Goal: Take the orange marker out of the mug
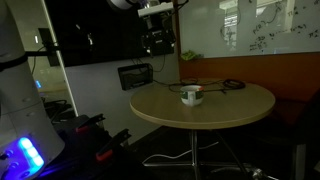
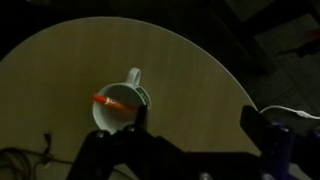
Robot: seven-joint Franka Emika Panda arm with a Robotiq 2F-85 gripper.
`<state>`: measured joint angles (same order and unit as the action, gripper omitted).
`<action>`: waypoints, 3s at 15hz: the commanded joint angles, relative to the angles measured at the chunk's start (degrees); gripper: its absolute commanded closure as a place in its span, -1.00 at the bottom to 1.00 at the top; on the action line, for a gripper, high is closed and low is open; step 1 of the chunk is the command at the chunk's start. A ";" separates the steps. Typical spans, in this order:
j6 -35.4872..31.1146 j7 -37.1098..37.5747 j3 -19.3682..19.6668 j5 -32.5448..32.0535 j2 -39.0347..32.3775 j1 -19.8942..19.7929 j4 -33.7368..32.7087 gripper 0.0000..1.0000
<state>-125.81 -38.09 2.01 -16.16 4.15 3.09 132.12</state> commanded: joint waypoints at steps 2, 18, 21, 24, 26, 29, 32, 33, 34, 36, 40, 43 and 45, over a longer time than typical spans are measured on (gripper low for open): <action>0.68 -1.25 -0.58 0.50 -0.83 -0.53 -0.64 -1.00; -7.29 -20.26 -2.68 -10.12 -31.57 -4.61 -20.86 -1.00; -5.70 -22.65 -2.41 -11.45 -34.92 -4.54 -24.93 -0.79; -3.77 -24.03 -2.23 -12.50 -38.01 -4.24 -28.65 -0.60; -2.50 -24.74 -2.24 -12.84 -39.86 -4.07 -30.78 -0.35; -1.40 -24.11 -1.84 -14.16 -42.39 -3.47 -33.31 -0.24; -0.74 -23.98 -1.68 -15.22 -44.39 -3.12 -35.28 -0.23; -0.69 -24.16 -1.70 -15.60 -44.88 -3.11 -35.73 -0.17; -0.65 -24.16 -1.52 -16.37 -45.26 -2.91 -36.07 -0.12; -0.53 -23.64 -1.08 -17.85 -45.98 -2.47 -36.63 -0.02; -0.22 -23.95 -0.64 -20.77 -46.58 -2.11 -36.74 0.30; 0.80 -24.09 -0.66 -22.16 -46.80 -2.08 -36.61 0.90; 0.98 -23.95 -0.52 -23.65 -46.52 -1.80 -36.14 0.96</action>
<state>-126.98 -61.69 0.66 -37.79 -42.23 0.13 96.68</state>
